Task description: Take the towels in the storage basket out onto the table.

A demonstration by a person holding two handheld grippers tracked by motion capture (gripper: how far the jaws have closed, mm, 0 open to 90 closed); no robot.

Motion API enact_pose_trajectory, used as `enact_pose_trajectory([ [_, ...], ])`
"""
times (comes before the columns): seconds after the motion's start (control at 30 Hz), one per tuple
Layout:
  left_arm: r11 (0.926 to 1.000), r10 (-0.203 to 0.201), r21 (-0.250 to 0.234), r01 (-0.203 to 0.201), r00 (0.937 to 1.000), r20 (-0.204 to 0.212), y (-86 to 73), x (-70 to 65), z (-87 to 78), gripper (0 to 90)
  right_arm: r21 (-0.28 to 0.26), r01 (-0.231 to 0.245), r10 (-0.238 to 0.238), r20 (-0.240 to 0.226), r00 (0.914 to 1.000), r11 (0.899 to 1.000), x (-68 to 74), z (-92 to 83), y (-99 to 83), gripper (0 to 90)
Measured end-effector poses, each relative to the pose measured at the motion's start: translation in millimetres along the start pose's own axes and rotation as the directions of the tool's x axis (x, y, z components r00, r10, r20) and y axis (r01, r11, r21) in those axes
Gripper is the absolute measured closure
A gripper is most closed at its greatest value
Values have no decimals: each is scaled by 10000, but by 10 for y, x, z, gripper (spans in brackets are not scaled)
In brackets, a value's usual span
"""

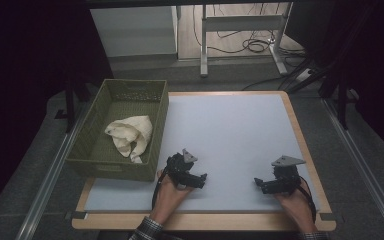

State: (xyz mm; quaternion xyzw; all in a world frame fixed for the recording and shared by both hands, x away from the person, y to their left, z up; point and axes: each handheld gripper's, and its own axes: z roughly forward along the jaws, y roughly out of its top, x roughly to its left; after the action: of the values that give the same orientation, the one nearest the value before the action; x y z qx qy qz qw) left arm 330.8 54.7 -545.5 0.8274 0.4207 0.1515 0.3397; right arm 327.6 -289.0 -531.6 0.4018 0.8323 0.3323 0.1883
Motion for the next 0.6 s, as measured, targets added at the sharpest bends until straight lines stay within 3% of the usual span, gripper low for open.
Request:
enact_pose_trajectory([
  [0.6,10000,-80,-9,80,10000,16,-1,1,1,13,-11,-10,10,-5,10000,10000,-1,0,-3,27],
])
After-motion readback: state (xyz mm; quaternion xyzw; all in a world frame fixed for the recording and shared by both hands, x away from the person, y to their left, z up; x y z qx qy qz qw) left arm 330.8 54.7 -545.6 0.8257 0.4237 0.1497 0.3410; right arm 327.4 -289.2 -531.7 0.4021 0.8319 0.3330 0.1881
